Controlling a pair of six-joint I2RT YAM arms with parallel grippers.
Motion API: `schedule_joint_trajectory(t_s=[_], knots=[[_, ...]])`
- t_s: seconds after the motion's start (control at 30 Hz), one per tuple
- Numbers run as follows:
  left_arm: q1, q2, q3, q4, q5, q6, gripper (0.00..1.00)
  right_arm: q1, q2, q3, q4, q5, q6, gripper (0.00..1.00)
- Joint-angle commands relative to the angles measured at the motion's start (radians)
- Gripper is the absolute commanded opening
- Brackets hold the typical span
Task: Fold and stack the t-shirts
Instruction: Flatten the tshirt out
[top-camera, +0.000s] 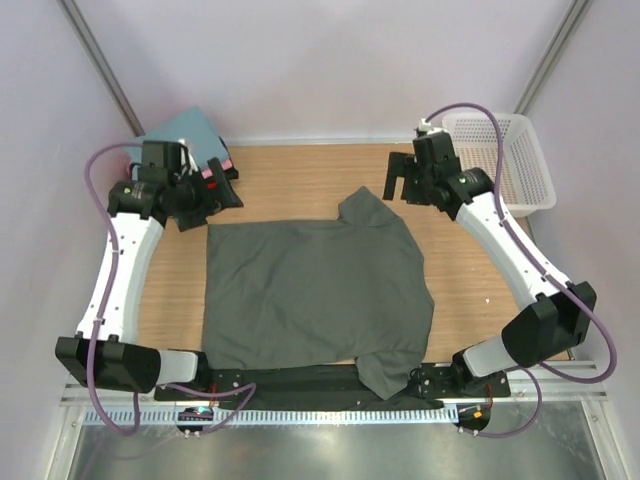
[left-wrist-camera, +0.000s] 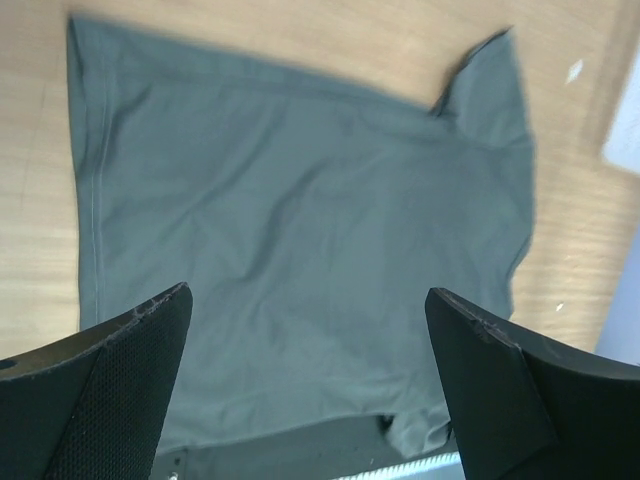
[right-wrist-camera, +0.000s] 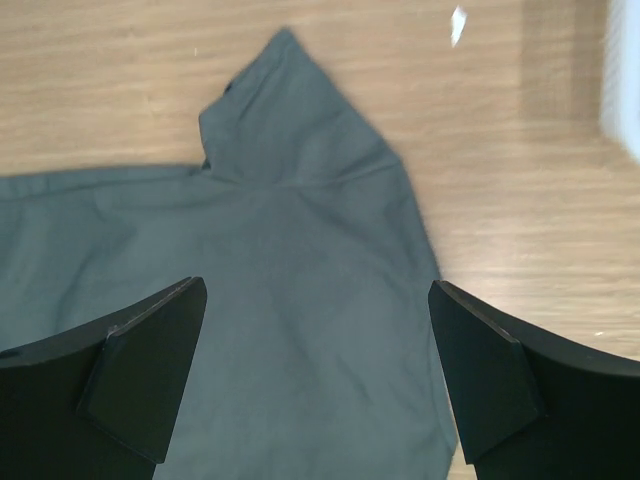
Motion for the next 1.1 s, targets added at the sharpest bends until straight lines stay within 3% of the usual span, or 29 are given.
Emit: schedule_joint_trajectory(t_s=[0.0,0.07,0.2,0.47,0.73,0.93,1.07], knots=[[0.002,0.014,-0.203,0.128,-0.005,-0.023,0.99,-0.003,0.011,-0.166,0.167,-0.126,0.069,1.0],[-0.013,0.012,-0.274,0.194,0.0,-0.05,0.96,-0.003,0.04,-0.207,0.198,-0.22,0.084,1.0],[-0.117,0.075,-0.345,0.26,-0.092,-0.103,0.96,-0.002,0.174,-0.206,0.244,-0.252,0.081,1.0],[-0.2,0.3,-0.353,0.396,-0.218,-0.176,0.95,-0.003,0.431,-0.057,0.21,-0.099,0.04,1.0],[-0.2,0.601,-0.163,0.392,-0.244,-0.152,0.93,-0.037,0.641,0.089,0.132,0.074,0.017,1.0],[-0.218,0.679,-0.022,0.366,-0.221,-0.15,0.91,-0.163,0.761,0.227,0.08,0.116,0.023,1.0],[-0.24,0.667,0.049,0.332,-0.235,-0.135,0.91,-0.2,0.856,0.41,0.031,0.116,0.014,1.0]])
